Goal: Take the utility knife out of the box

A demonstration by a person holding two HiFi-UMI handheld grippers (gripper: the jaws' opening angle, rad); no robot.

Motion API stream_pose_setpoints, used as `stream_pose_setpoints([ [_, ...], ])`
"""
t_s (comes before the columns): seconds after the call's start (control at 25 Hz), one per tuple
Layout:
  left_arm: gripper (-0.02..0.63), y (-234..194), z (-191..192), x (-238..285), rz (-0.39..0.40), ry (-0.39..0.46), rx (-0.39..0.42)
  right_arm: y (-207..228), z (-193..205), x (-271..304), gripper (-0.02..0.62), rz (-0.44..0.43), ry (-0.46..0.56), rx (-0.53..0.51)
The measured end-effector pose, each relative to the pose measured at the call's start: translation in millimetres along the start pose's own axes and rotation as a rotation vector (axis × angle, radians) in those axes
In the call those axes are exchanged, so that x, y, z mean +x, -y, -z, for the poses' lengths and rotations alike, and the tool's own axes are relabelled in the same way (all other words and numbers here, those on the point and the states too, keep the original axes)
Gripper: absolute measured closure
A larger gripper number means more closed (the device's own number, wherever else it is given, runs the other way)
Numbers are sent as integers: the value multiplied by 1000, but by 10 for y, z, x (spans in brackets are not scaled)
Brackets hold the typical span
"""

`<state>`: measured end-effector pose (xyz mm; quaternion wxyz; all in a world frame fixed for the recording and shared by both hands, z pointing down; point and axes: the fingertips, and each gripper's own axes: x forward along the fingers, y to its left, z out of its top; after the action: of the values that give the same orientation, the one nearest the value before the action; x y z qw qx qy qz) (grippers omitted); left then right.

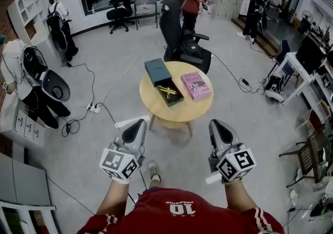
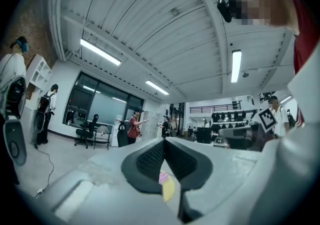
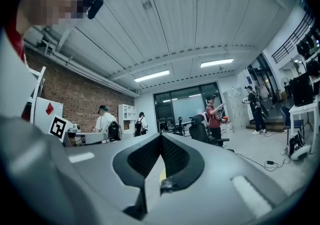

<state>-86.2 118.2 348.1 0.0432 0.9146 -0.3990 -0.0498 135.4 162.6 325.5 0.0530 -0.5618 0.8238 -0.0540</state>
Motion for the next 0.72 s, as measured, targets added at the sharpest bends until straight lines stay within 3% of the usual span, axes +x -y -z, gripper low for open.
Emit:
stream_pose_setpoints([
  [0.36,603,13,-31,154,9,-14,26,62,-14,73,595,0,-10,13],
  [0.72,603,-296,-92,638,17,-15,19,324,-54,548,595,7,-17,19],
])
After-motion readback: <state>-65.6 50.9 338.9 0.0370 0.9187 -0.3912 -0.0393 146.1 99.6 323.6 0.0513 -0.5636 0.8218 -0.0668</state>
